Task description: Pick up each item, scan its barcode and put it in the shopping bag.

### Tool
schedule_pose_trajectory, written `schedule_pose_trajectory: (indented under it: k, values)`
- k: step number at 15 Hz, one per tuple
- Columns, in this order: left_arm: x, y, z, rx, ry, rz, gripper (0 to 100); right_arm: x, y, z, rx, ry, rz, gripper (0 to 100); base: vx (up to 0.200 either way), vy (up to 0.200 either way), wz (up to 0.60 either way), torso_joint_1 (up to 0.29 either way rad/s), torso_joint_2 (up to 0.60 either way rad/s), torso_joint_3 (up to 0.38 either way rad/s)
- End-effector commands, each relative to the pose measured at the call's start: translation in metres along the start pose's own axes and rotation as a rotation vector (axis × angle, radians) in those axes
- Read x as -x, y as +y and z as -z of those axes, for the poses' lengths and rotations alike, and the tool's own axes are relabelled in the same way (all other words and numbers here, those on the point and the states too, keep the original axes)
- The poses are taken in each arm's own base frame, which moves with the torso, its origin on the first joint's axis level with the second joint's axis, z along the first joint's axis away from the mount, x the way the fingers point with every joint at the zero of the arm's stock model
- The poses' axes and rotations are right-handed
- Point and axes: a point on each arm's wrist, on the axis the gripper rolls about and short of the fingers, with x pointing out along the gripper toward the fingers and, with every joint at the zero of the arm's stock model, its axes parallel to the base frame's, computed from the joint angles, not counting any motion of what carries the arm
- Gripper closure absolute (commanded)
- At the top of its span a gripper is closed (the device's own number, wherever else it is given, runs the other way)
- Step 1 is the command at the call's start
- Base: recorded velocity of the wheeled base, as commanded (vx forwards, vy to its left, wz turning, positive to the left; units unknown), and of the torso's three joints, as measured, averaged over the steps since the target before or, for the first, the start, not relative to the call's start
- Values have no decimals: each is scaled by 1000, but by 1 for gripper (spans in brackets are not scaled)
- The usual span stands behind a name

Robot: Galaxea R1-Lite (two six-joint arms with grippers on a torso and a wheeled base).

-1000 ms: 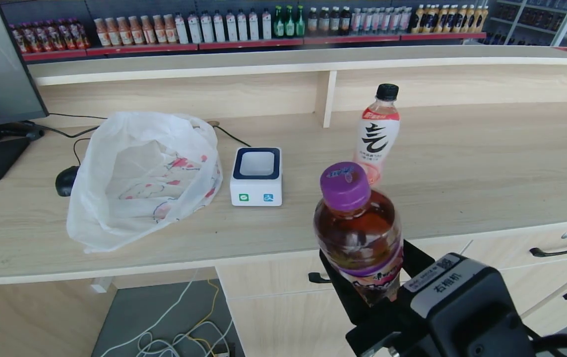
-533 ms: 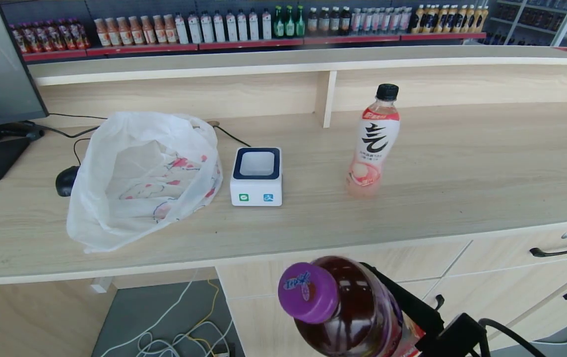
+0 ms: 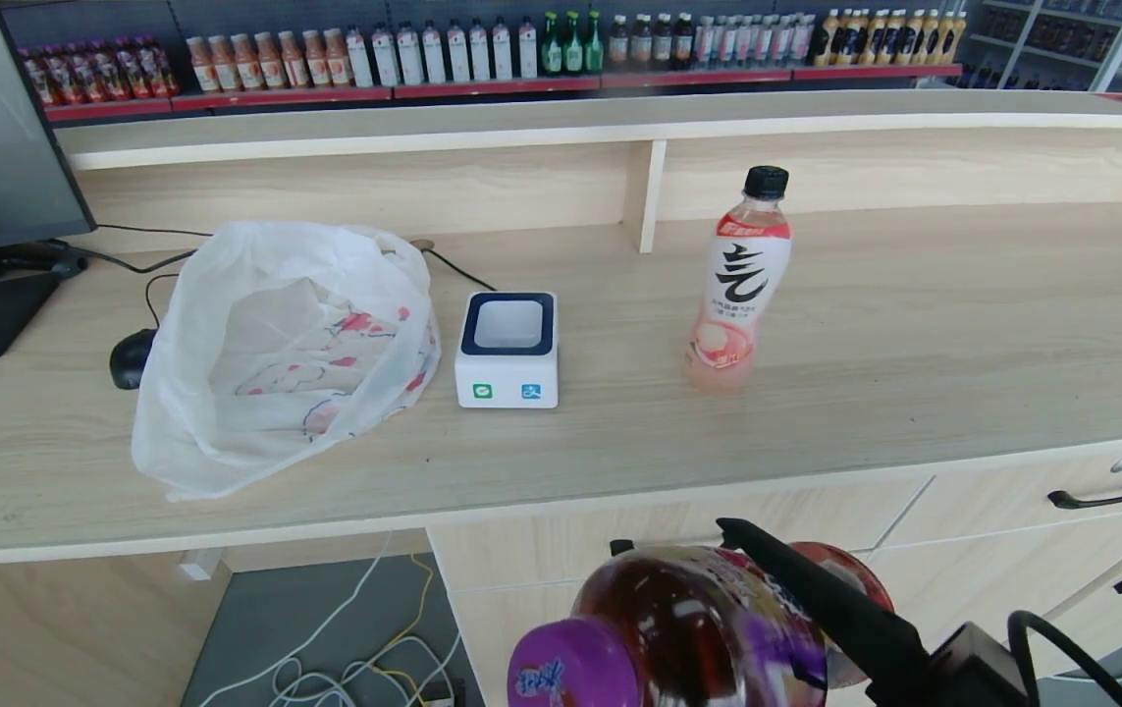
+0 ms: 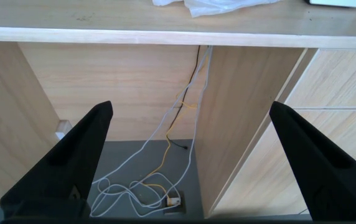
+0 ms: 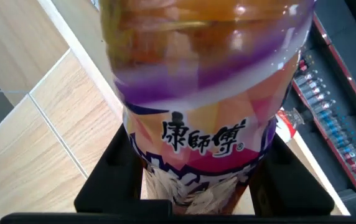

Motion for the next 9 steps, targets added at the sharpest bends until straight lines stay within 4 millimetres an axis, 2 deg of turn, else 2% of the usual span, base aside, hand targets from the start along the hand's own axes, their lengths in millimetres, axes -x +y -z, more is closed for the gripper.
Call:
schedule_pose_trajectory:
  k: [1, 3, 9]
  values:
    - [0, 0, 0, 0, 1, 0, 0, 6, -11, -11, -36, -51, 22, 100, 0, 0, 0, 0, 0, 0]
    - [0, 0, 0, 0, 1, 0, 0, 6, -10, -29, -22, -107, 22, 100, 0, 0, 0, 0, 0, 0]
    - [0, 0, 0, 0, 1, 0, 0, -4, -7, -34, 57, -204, 7, 100, 0, 0, 0, 0, 0, 0]
